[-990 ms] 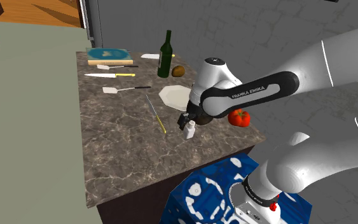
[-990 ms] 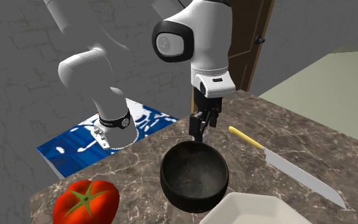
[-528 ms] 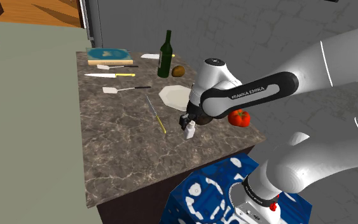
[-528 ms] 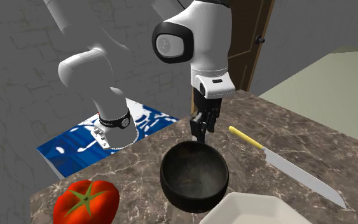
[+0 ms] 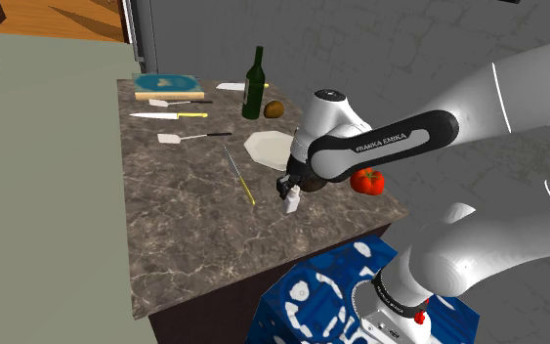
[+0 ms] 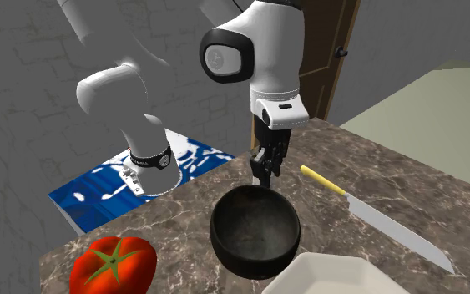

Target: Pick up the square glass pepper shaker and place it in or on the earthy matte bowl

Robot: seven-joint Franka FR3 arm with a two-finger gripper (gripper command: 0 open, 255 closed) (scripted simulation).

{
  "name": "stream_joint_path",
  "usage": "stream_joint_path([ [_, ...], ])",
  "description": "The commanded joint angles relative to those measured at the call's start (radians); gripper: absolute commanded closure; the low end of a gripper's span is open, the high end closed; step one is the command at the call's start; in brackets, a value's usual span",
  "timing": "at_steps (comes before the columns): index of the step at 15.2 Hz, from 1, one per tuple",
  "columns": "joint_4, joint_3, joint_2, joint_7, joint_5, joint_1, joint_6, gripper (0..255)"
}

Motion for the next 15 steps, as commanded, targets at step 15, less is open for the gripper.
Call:
stream_joint_path([
  [15, 0.106, -0.014, -0.13, -0.018, 0.011, 0.008, -0.236, 255],
])
